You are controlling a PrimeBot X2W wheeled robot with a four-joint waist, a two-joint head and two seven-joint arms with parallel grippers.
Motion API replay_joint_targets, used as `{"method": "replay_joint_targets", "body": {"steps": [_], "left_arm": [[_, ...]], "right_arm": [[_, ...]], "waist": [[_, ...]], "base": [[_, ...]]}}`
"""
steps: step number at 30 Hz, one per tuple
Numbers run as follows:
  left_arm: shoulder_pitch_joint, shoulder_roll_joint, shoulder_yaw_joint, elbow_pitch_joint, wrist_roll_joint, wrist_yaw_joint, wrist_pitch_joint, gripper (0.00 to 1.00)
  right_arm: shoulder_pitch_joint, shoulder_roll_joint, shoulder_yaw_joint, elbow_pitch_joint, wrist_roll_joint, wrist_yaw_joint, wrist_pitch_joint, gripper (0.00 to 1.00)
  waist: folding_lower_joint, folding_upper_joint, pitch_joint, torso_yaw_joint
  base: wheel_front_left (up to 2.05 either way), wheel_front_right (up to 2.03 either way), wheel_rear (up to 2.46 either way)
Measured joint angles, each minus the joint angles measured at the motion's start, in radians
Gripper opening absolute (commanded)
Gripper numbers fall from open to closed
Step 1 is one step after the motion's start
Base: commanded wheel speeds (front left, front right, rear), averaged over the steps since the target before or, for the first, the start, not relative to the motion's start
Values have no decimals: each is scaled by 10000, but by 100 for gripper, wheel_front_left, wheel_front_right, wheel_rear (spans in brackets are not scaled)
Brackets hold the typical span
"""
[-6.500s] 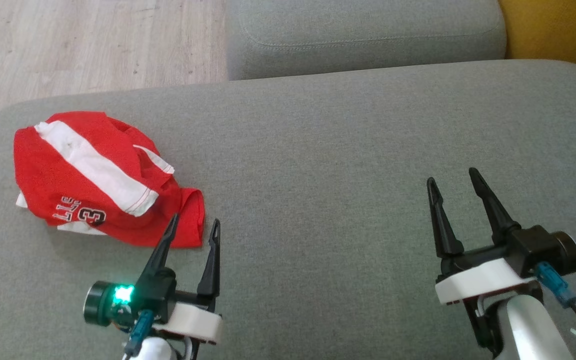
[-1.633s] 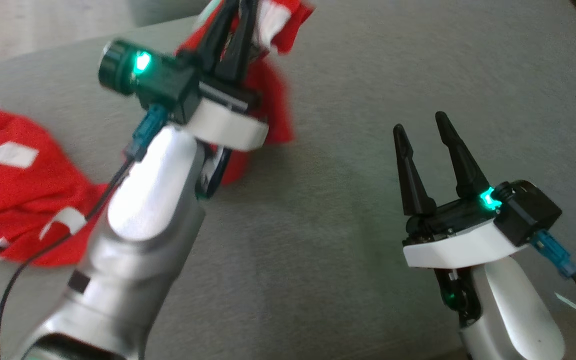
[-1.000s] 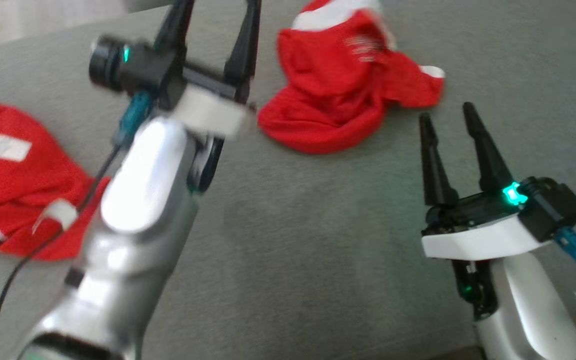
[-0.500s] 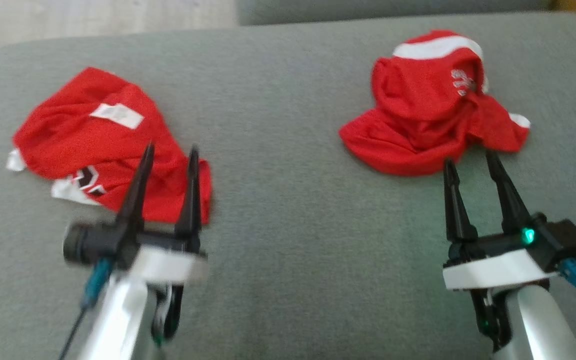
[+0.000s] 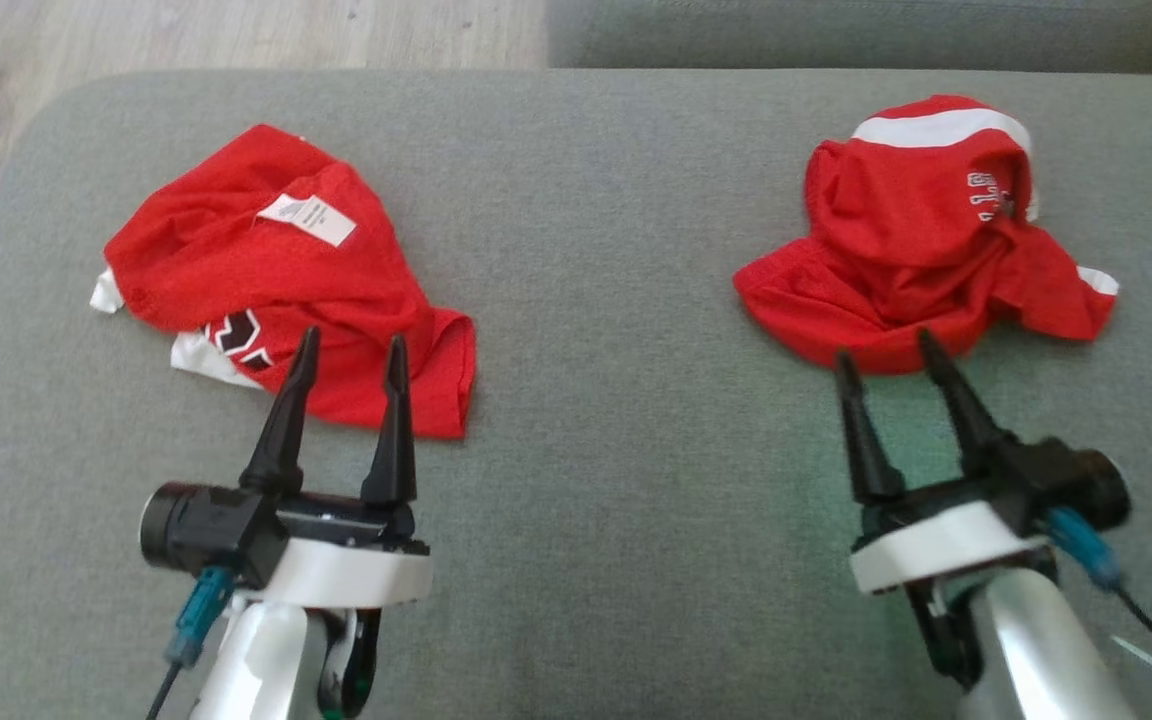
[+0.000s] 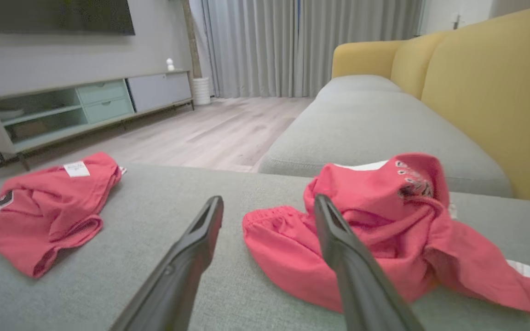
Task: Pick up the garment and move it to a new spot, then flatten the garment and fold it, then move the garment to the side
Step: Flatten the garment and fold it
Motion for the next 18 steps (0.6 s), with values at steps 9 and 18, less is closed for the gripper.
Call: {"method": "replay_joint_targets", "body": {"steps": [9,18], "left_arm": [[-175,-42,-232,138,-23,-163,0,100],[-473,-56,-713,138,-385,8,0,100]], "right_arm": [[-2053,-8,197,3141,-1601,0,700,100],[-3666,-33,-903,5613,-2535,0,1141,100]], "waist": [[1,0,403,559],[2,0,777,1247]], "base": [[0,0,0],[0,0,0]]}}
